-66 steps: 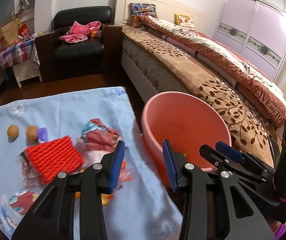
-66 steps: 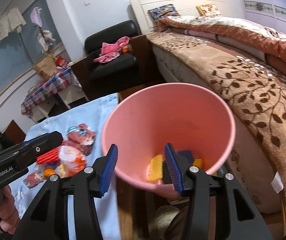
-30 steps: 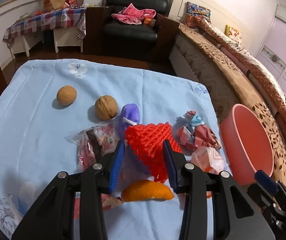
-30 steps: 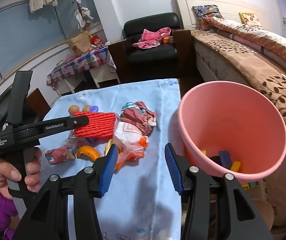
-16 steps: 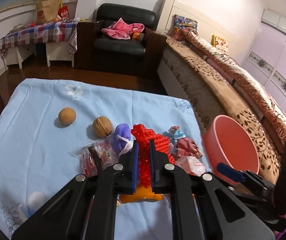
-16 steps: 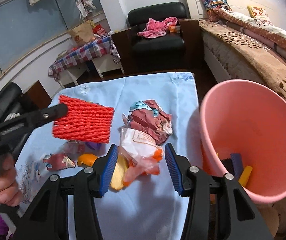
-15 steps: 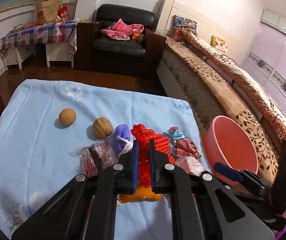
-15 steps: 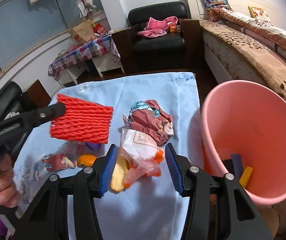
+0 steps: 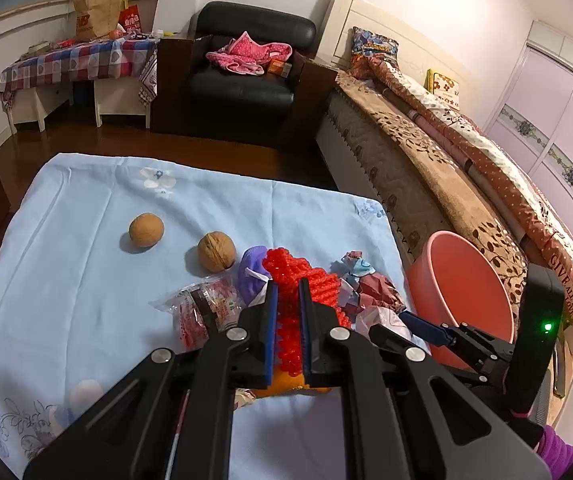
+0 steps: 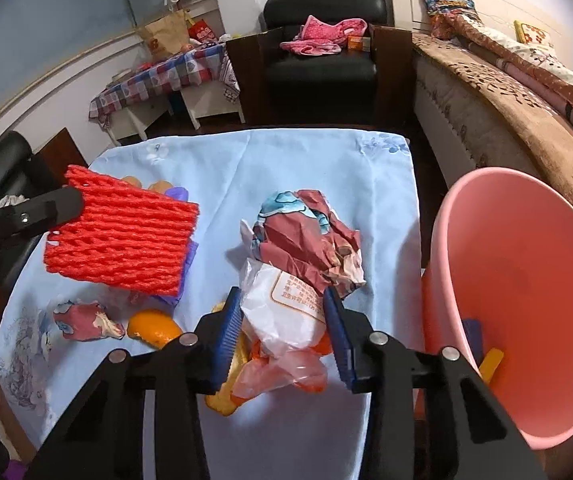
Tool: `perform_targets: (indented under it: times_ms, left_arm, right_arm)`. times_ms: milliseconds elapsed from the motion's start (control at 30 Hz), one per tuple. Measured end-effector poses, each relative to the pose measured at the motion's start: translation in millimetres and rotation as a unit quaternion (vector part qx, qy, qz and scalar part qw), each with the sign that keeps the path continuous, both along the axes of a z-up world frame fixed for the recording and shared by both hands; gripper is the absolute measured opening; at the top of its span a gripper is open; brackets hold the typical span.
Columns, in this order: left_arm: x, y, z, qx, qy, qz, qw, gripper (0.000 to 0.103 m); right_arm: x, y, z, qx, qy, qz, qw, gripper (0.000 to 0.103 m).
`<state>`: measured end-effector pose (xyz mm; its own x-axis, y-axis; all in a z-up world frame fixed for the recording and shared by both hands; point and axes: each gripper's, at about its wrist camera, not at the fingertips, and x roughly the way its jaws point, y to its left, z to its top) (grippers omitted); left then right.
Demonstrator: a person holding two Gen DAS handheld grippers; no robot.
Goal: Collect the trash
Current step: 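Grasp the red foam net with the left tool, then close the right tool on the white plastic bag beside the red net, then carry the red foam net and white plastic bag over the pink bucket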
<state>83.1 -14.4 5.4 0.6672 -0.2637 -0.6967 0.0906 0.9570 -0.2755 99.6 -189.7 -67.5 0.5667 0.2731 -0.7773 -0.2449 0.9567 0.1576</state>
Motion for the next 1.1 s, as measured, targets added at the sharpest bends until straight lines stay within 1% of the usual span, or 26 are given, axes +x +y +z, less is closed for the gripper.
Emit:
perform_targets:
  times_ms: [67,133,367,633,767,1100]
  left_arm:
    - [1,-1,1,-0.001,0.000,0.000,1.0000,0.009]
    - [1,-2,3,0.000,-0.002,-0.001,1.0000,0.009]
    - [-1,-6,11,0.006,-0.010,0.000,0.9999,0.009]
    - [-2,-2,22,0.010,-0.018,0.011,0.9997,0.009]
    - [-5,-3,27,0.012,-0.023,0.013,0.9996,0.009]
    - [-9,-7,35,0.017,-0.030,0.008,0.9994,0.009]
  right_arm:
    - [-2,0,3,0.003,-0.003,0.001,1.000,0.034]
    - [-6,-1,8,0.010,-0.006,0.003,1.000,0.032]
    - [-23,-7,41,0.017,-0.043,-0.004,0.999,0.032]
    - [-40,-8,74,0.004,-0.089,-0.010,0.996,0.032]
    - [-44,-7,82,-0.002,-0.102,-0.010,0.995,0.032]
    - [-53,-9,93,-0.002,-0.118,-0.011,0.993,0.032]
